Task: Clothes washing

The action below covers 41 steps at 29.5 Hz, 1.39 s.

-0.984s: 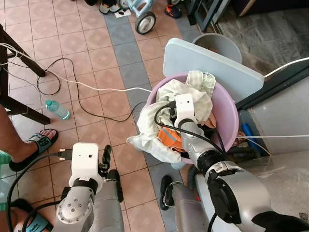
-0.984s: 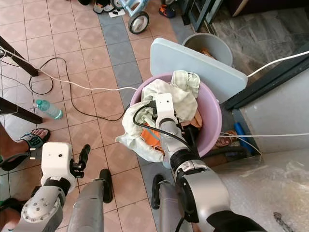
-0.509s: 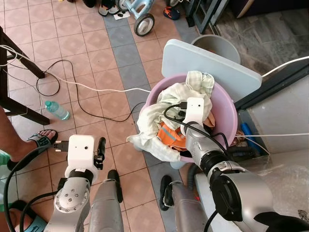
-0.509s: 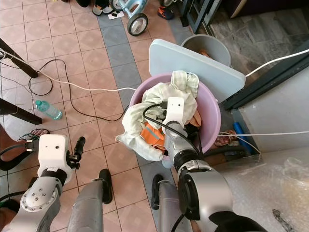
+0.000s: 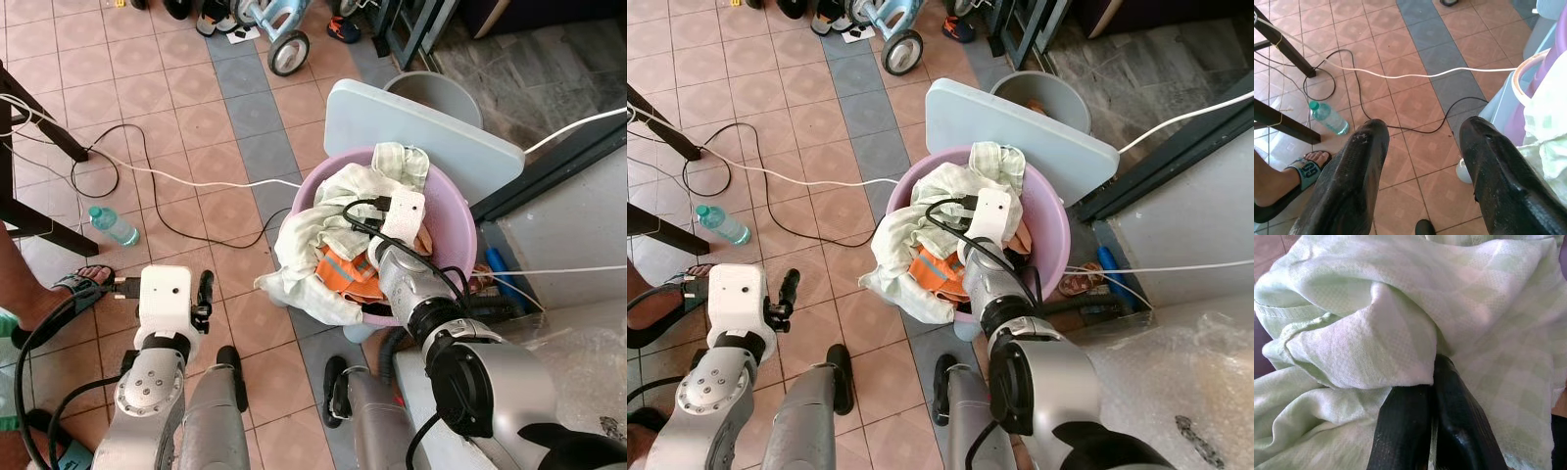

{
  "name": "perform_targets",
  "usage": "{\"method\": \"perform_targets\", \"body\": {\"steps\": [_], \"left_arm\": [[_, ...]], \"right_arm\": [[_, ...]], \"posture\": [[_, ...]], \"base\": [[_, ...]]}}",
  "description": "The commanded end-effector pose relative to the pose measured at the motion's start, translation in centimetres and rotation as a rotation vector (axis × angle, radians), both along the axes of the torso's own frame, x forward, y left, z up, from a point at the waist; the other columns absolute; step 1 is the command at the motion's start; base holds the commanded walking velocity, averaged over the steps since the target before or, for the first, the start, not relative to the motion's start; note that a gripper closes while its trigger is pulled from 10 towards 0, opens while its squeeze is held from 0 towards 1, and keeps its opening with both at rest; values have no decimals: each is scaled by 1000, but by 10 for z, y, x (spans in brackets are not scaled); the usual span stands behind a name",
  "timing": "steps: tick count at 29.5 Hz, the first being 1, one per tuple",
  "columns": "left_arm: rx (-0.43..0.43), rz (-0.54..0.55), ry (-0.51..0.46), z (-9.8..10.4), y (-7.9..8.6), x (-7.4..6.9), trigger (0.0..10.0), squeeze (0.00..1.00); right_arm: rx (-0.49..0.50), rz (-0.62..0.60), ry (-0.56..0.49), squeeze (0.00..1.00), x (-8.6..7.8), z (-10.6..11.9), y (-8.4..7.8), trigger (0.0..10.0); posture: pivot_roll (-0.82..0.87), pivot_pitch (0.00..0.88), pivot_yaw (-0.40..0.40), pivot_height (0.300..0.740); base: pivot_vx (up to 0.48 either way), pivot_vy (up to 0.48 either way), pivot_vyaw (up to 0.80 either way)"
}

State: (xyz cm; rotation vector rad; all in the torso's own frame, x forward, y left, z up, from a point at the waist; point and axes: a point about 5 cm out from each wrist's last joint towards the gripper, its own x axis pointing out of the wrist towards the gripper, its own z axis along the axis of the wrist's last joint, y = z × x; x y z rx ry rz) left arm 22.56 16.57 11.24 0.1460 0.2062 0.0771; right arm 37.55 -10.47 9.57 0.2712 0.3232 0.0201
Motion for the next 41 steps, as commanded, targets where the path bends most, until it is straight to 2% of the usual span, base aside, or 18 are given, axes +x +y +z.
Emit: {"method": "perform_targets", "body": {"steps": [1, 4, 6, 8, 9, 12, 14, 15, 17, 20, 22, 26, 29, 34, 38, 39, 40, 41], "left_arm": [[8, 6, 18, -7, 2, 2, 10000, 0], [8, -4, -1, -5, 0, 9, 10000, 0], [6, -24, -23, -3, -2, 22, 10000, 0], [-1, -37, -36, -3, -4, 27, 10000, 0], [-13, -48, -51, -2, -8, 33, 10000, 0], [-22, -55, -51, -5, -12, 42, 10000, 0], [-30, -73, -67, -6, -19, 48, 10000, 0], [-30, -73, -67, -6, -19, 48, 10000, 0], [-46, -90, -87, -4, -27, 55, 10000, 0], [-52, -93, -94, -5, -30, 59, 10000, 0], [-77, -99, -137, 2, -35, 70, 10000, 0], [-89, -104, -160, 6, -37, 76, 10000, 0], [-100, -106, -165, 5, -35, 80, 10000, 0], [-124, -136, -149, -1, -39, 79, 10000, 0], [-127, -140, -155, 0, -41, 80, 10000, 0], [-131, -142, -160, 1, -42, 81, 10000, 0], [-135, -137, -159, 0, -42, 81, 10000, 0], [-142, -132, -159, 0, -42, 80, 10000, 0]], "right_arm": [[42, 9, -15, 0, 2, 3, -4, 0], [49, 27, -65, 0, 8, 14, -10, 0], [63, 51, -129, 0, 15, 30, -18, 0], [70, 64, -180, 0, 20, 42, -26, 0], [67, 71, -246, 0, 25, 59, -40, 0], [41, 74, -323, 0, 28, 78, -57, 0], [27, 59, -386, 0, 28, 92, -76, 0], [27, 59, -386, 0, 28, 92, -76, 0], [-26, 56, -505, 0, 18, 107, -98, 0], [-61, 58, -560, 0, 9, 111, -104, 0], [-89, 16, -638, 0, -13, 115, -113, 0], [-130, -23, -663, 0, -30, 111, -117, 0], [-226, -18, -649, 0, -56, 94, -106, 0], [-175, 28, -564, 0, -77, 67, -73, 0], [-166, 43, -547, 0, -80, 65, -66, 0], [-166, 67, -542, 0, -82, 65, -58, 1451], [-176, 75, -539, 0, -82, 66, -55, 10000], [-182, 81, -538, 0, -82, 67, -52, 10000]], "posture": [[180, 258, -106, 740], [169, 234, -98, 740], [148, 196, -83, 740], [130, 174, -69, 740], [103, 140, -46, 740], [68, 88, -17, 740], [42, 51, 0, 740], [42, 51, 0, 740], [12, 0, 15, 740], [3, 0, 19, 740], [-16, 0, 28, 740], [-26, 0, 35, 740], [-58, 0, 51, 740], [-56, 0, 47, 740], [-52, 0, 42, 740], [-50, 0, 37, 740], [-52, 0, 36, 740], [-52, 0, 34, 740]], "base": [[0, 0, 0], [0, 0, 0], [0, 0, 0], [0, 0, 0], [0, 0, 0], [0, 0, 0], [0, 0, 0], [0, 0, 0], [0, 0, 0], [0, 0, 0], [0, 0, 0], [0, 0, 0], [0, 0, 0], [0, 0, 0], [0, 0, 0], [0, 375, 0], [0, 480, 0], [0, 480, 0]]}}
